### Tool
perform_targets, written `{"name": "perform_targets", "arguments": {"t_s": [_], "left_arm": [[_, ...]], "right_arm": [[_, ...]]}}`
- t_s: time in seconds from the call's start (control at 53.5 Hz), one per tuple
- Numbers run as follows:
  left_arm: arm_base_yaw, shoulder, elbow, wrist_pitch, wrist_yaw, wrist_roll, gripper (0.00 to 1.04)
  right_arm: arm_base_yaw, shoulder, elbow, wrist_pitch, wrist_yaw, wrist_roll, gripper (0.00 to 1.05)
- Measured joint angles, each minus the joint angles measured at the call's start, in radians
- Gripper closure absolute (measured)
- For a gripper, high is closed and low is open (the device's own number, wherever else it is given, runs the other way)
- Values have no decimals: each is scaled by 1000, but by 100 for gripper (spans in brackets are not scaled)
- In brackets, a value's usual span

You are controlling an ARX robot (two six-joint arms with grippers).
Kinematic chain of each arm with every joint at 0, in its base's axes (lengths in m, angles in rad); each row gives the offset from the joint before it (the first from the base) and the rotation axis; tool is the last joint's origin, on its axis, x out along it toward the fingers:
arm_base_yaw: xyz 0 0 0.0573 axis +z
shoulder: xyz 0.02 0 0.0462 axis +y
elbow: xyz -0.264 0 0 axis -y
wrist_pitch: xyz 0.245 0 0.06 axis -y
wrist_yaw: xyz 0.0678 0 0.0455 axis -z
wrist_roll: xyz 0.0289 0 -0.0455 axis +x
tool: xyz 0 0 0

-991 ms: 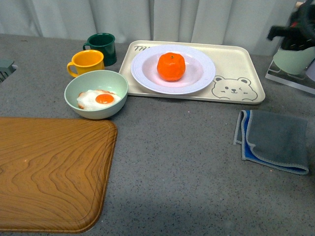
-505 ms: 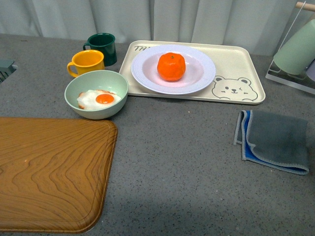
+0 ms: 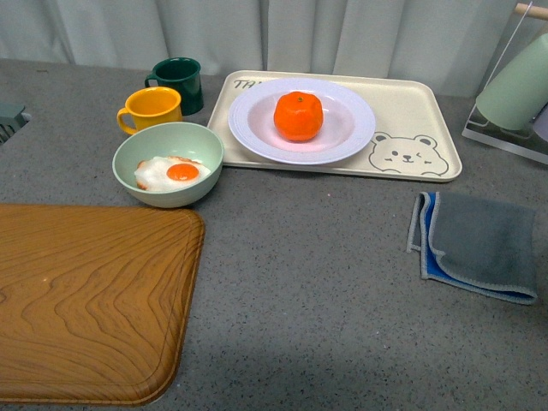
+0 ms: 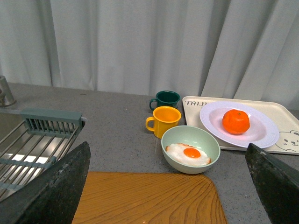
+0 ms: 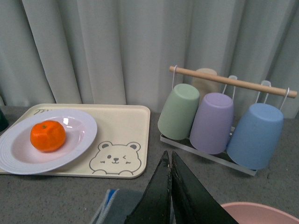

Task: Place orange and plate with both arms

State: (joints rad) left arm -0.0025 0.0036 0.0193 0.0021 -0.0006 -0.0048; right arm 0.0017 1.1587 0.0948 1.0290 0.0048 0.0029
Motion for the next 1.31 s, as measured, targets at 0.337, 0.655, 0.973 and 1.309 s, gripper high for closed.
{"name": "perform_targets", "arguments": {"t_s": [0.337,0.655,0.973,1.309], "left_arm": [[1,0,0,0,-3,0,7],[1,0,0,0,1,0,7],[1,0,0,-1,1,0,7],[1,0,0,-1,0,0,7]], "right_arm": [[0,-272,-59,-196,-6,0,104],[-3,-494,-86,-384,-2,0,104],[-3,-715,-90,-587,-5,0,104],[-3,-850,-90,-718,-6,0,104]]}}
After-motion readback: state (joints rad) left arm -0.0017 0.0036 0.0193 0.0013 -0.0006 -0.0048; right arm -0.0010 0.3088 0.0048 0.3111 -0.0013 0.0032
